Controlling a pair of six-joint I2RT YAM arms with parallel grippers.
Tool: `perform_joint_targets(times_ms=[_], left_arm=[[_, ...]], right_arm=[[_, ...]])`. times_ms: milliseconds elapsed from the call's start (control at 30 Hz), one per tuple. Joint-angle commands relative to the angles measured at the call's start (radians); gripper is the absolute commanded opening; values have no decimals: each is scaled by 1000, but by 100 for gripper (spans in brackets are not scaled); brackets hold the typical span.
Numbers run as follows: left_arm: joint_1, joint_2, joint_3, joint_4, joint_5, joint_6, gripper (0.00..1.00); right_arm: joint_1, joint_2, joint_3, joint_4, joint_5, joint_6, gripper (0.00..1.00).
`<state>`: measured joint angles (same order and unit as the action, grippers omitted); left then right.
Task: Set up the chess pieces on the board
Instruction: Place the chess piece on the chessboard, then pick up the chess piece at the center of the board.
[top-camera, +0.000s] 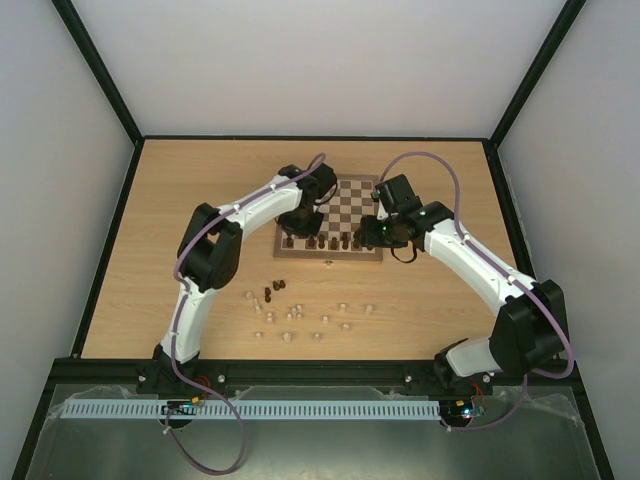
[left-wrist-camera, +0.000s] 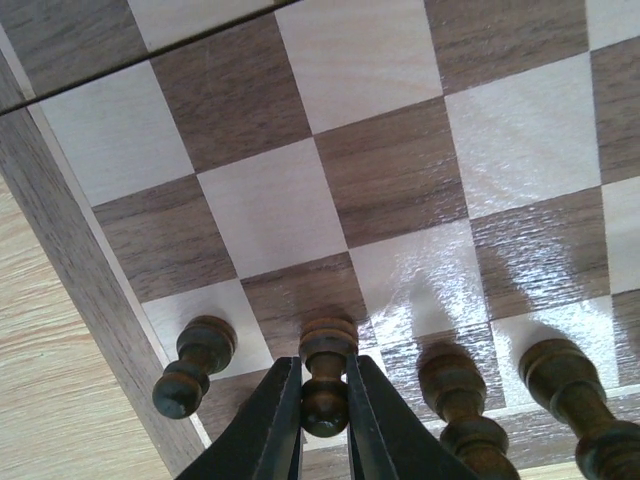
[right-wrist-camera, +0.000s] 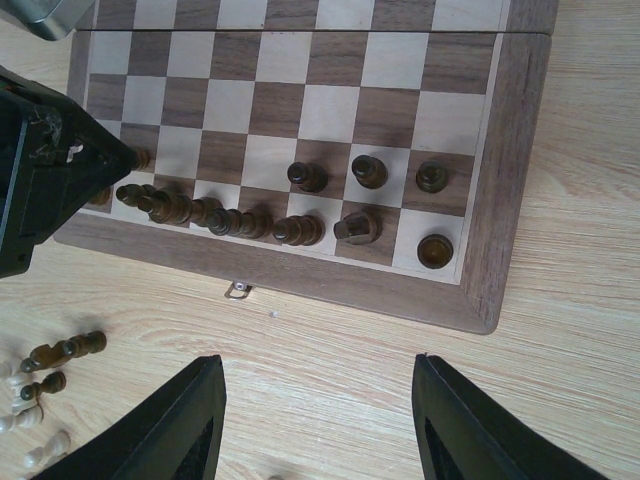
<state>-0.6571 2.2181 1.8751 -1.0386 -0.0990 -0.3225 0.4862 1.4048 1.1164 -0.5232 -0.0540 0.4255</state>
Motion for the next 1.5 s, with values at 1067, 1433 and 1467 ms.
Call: perform_joint_targets(times_ms=[1067,1433,1467], left_arm=[[-30,-136,77,1,-31,-13,46],[-32,-654,-396,254,-45,-121,70],[-32,-690,-436,263,-47,-128,76]], right_arm=[[1,-1,-17,2,-20,-20,57],[144,39,34,0,-39,-23,62],[170,50,41,3,-36,-18,61]])
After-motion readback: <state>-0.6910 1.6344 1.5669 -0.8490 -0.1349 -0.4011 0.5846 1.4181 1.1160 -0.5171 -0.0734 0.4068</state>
